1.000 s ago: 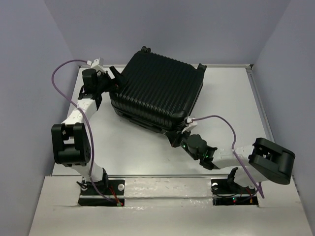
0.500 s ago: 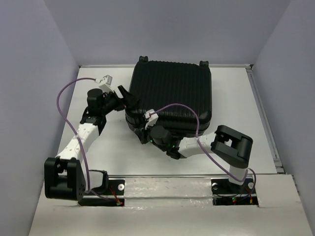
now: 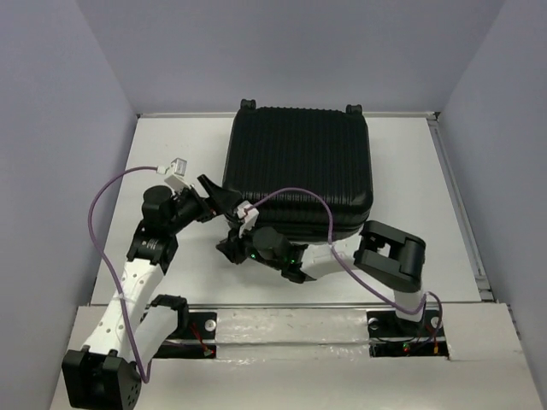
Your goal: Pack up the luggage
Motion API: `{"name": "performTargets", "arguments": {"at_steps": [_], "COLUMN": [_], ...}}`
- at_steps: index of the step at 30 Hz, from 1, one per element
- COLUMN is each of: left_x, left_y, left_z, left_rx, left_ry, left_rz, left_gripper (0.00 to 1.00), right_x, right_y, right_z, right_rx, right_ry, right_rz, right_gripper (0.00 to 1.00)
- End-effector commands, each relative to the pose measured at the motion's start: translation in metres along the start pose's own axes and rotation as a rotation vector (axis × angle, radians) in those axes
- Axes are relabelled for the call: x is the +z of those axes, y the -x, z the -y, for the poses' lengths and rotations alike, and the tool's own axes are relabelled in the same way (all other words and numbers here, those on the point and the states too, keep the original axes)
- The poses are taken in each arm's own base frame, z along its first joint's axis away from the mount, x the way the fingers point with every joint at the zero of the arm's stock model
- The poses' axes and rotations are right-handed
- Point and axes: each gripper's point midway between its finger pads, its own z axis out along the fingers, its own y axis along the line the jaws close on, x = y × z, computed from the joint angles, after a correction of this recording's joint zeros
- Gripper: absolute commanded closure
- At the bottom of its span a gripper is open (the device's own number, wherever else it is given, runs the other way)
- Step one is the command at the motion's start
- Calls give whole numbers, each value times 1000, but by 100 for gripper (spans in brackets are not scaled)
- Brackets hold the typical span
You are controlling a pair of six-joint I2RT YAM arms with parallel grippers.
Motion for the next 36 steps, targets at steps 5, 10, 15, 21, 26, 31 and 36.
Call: {"name": "performTargets", "arguments": {"at_steps": [5,10,15,21,26,31,36], "left_x": [-15,-12,-4,14,32,38,28], "left_y": [31,47,50,37,10,-48,-95], "left_z": [23,19,5,-3,9,36,71], "left_rx": [199,272,321,323,287,281,270], "left_ry": [81,133,191,171,65,-49,-154], "left_rz": [33,53,24,-39,-121,-238,-288], "left_gripper": [1,1,1,1,1,1,1], "right_x": [-134,-199,-276,-299,-239,-185,-127], "right_y": [25,100,212,249,237,227,208], "right_z": [-3,63,190,286,302,286,275], "right_rx": [59,-32,29,135,194,266,312], "right_ry": [-60,-362,-712,-839,-648,-356,-116], "right_rz": [-148,-57,196,183,40,-53,-164], "right_gripper": [15,0,0,0,0,2,8]}}
